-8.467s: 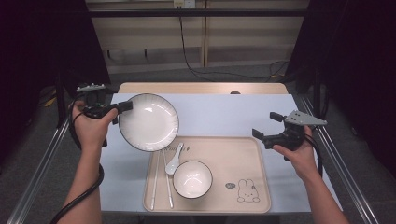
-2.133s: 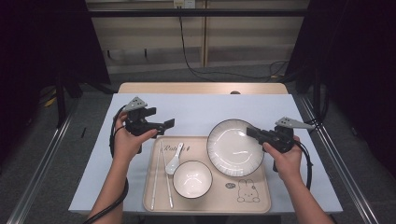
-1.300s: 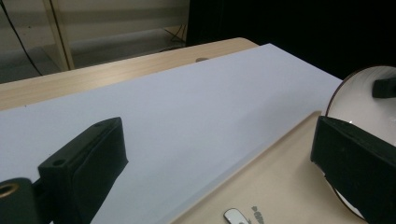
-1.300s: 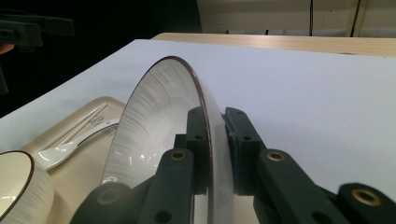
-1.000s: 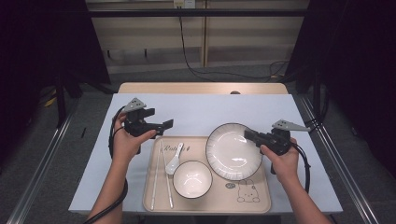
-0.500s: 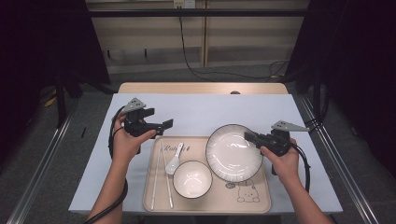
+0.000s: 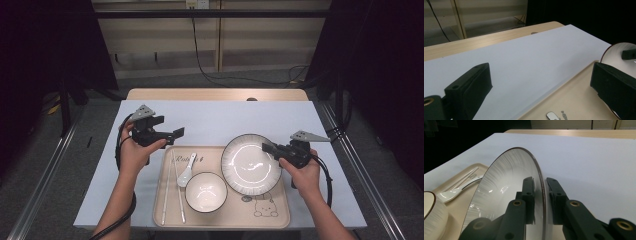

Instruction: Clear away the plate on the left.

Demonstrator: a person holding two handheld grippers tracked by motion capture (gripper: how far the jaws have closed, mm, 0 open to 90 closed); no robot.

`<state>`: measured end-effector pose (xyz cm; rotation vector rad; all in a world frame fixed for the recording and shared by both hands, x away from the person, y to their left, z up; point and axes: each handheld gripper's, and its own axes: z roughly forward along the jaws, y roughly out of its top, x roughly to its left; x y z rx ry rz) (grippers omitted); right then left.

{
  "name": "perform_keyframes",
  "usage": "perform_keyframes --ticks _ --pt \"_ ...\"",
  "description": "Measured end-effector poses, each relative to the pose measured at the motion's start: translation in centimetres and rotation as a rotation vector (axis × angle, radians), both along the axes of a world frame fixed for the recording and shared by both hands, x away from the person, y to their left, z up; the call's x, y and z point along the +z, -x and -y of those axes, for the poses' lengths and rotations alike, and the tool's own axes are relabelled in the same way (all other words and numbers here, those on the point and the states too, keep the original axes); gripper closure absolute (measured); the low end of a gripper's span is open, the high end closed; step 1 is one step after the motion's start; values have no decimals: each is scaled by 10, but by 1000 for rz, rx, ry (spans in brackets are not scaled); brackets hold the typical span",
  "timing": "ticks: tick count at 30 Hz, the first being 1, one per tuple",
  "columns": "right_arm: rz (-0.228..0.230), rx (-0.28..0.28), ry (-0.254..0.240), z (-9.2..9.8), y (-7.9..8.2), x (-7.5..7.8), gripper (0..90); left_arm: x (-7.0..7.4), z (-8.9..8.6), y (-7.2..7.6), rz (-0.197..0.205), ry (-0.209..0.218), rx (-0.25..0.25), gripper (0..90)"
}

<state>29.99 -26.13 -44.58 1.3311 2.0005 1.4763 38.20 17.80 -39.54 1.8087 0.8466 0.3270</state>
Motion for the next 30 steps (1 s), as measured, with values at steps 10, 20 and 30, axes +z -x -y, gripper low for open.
perform_keyframes --ticks 10,20,30 --pt "-7 -24 5 -1 0 -3 777 0 -2 0 5 -2 6 34" --pt "-9 -31 6 -1 2 -8 766 0 -5 0 9 -7 14 35" --pt "-15 -29 15 -4 3 -13 752 -4 -5 -2 0 -10 6 35"
